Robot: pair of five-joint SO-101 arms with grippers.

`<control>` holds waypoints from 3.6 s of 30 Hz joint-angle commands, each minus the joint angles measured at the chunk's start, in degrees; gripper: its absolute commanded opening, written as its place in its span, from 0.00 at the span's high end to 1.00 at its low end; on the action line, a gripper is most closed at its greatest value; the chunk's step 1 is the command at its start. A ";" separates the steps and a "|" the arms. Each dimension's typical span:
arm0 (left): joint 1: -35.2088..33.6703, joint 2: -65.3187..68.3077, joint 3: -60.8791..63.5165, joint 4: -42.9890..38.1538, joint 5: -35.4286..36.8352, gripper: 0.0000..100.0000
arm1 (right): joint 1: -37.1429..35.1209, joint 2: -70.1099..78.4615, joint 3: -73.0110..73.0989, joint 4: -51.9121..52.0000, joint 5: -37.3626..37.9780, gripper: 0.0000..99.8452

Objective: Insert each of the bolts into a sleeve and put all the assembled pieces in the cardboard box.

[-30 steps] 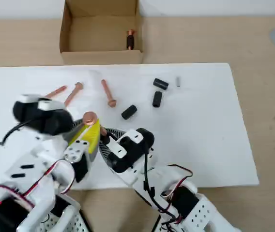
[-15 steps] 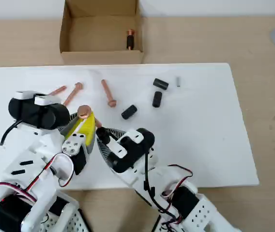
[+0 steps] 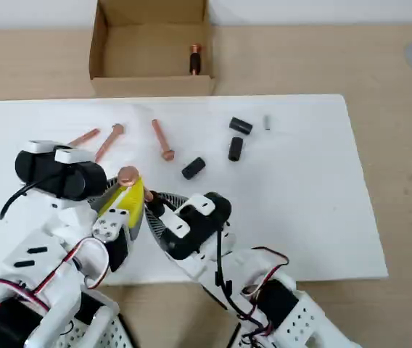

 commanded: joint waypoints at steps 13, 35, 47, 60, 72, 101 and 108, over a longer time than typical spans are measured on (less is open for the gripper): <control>2.20 0.31 -2.73 0.53 1.32 0.99 | -0.22 -10.59 -0.22 -1.41 -0.44 0.99; -5.10 -0.04 -0.18 4.57 1.67 0.80 | -0.13 -10.59 -0.22 -1.67 -0.44 0.99; -5.63 0.22 -1.58 6.33 2.64 0.79 | 3.47 -10.59 -0.22 -1.76 -0.44 0.99; -12.13 0.48 -8.18 8.79 2.46 0.79 | 8.13 -9.10 -0.22 -8.35 -0.62 0.99; -25.67 14.46 -2.55 4.13 -4.04 0.93 | 17.54 4.44 -8.84 -16.97 -0.26 0.99; -34.29 14.55 14.24 -11.34 -5.01 0.99 | 24.31 101.41 -90.59 -4.22 1.49 0.99; -34.46 14.55 14.59 -11.34 -7.65 0.99 | 29.67 120.48 -109.67 -11.08 1.58 0.99</control>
